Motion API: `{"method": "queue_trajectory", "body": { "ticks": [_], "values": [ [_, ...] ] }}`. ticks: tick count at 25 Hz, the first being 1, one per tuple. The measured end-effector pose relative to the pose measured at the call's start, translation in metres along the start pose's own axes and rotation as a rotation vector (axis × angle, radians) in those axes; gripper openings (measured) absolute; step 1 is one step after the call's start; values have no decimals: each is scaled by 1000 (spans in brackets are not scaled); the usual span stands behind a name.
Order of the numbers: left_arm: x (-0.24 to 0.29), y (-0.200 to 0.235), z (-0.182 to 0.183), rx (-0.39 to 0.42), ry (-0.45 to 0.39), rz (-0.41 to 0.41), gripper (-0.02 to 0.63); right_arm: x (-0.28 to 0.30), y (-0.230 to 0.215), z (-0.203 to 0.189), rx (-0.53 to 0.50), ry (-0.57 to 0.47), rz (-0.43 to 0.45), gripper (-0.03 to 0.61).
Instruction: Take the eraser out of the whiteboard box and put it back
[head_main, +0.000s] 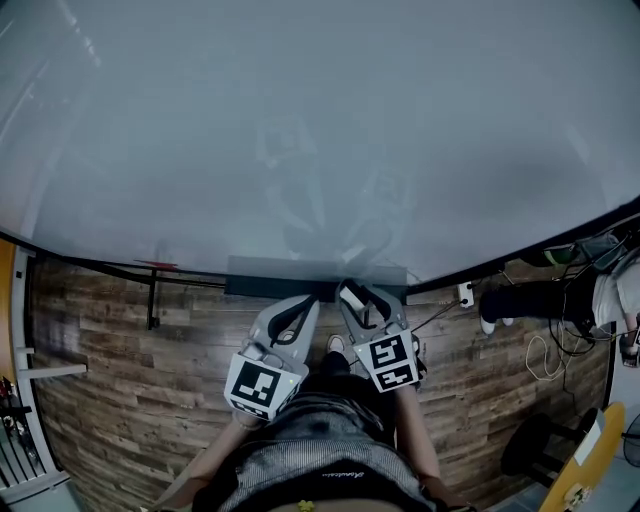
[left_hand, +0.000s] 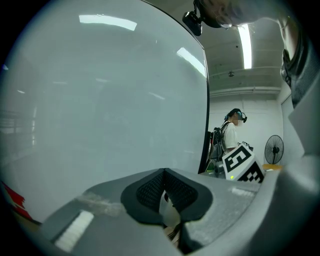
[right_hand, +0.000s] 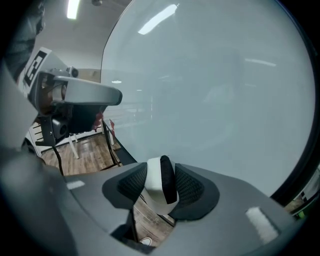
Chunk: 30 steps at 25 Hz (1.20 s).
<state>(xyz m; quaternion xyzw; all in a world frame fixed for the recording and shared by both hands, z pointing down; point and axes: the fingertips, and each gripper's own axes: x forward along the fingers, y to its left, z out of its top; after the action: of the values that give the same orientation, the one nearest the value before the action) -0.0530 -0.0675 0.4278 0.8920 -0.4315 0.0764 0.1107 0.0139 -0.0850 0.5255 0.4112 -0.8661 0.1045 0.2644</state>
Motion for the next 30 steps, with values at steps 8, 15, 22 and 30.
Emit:
{"method": "queue_trajectory", "body": {
  "ticks": [8,15,22,30],
  "values": [
    [2,-5,4,-26,0,-2,2,4,-5,-2,30,-2,21,183],
    [1,-5,0,-8,15,-12,2,6,-7,-4,78,-6,32,179],
    [3,-6,-3,21,18,-31,2,8,-6,-7,91,-16,31,169],
    [3,-7,-7,14,17,-38,2,9,-6,-9,99,-27,37,167]
  ]
}}
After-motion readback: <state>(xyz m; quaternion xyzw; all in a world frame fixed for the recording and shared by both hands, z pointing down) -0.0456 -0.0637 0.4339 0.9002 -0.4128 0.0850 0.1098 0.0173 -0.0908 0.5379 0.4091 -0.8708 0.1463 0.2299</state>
